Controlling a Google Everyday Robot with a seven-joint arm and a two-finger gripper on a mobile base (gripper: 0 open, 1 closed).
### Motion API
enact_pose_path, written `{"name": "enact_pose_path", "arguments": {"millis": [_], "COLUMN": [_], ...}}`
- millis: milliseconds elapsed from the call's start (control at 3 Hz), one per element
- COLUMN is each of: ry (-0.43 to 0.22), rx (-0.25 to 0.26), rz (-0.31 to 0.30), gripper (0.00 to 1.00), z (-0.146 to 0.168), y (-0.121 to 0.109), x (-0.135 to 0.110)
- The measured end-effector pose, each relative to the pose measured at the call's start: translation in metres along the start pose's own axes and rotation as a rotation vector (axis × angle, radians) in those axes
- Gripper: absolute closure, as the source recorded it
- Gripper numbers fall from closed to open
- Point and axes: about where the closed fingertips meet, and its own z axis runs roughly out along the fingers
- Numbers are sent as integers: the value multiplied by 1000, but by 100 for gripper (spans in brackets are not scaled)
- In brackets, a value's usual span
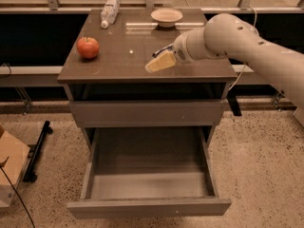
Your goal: Place rxbar blueberry into middle drawer
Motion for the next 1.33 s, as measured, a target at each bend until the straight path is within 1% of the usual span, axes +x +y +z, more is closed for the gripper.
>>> {"name": "enact_pose_path", "arguments": {"millis": [667,1333], "ry": [-72,-115], "rx": [12,-7], "rz": [137,235], "gripper": [0,0], "z": [34,63], "y": [-32,-53], "x": [12,21]}}
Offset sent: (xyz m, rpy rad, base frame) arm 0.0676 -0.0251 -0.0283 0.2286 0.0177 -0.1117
